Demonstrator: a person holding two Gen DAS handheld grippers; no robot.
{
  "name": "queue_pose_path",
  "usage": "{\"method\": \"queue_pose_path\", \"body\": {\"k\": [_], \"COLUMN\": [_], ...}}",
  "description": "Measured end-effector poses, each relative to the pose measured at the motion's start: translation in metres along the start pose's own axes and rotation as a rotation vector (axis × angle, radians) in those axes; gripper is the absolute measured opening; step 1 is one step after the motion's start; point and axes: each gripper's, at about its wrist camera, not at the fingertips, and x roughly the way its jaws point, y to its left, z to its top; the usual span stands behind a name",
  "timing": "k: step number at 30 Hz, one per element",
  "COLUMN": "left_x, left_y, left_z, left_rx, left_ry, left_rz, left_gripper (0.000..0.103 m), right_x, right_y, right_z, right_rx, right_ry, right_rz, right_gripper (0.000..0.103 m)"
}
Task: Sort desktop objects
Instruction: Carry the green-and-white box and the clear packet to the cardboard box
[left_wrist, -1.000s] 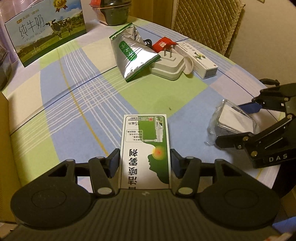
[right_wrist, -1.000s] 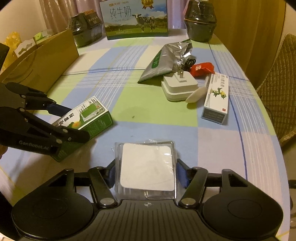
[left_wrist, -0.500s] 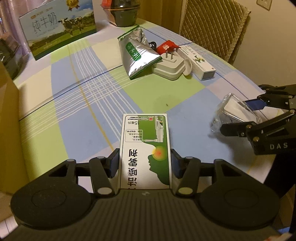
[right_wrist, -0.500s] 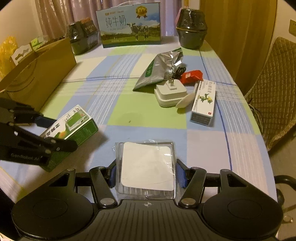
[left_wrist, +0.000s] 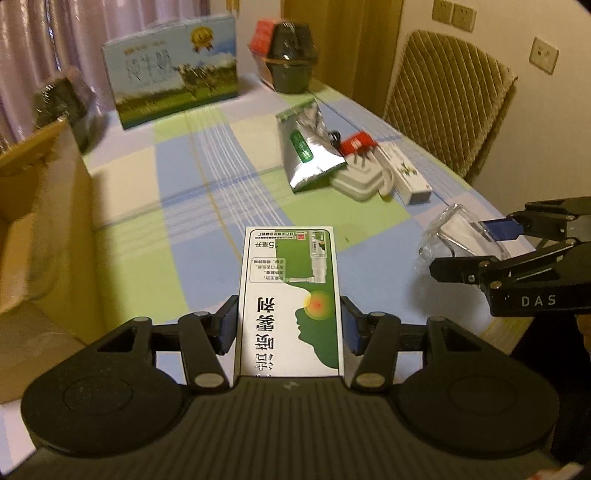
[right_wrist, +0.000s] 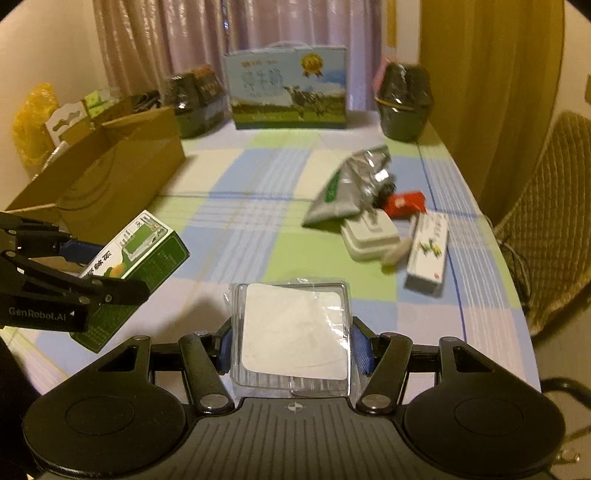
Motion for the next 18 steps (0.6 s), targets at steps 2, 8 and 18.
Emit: {"method": "queue_pose_path", "body": {"k": [2, 8, 18], "left_x": [-0.011, -0.042, -0.089], "left_y": [0.005, 0.025, 0.075], "left_z": [0.001, 0.004, 0.002], "left_rx": [-0.010, -0.037, -0.091], "left_ry": [-0.020, -0.075, -0.144], "left_rz": [0.009, 0.046, 0.124], "left_gripper": [0.050, 0.050, 0.050], "right_x": [-0.002, -0.006, 0.000], "right_y": [0.008, 0.037, 0.095], "right_z": [0.005, 0.026, 0.073], "right_rx": [-0.011, -0.062, -0.145], "right_ry": [-0.010, -0.045, -0.104], "right_rz": [0.014, 0.051, 0.142], "right_gripper": [0.057, 0.057, 0.057]}}
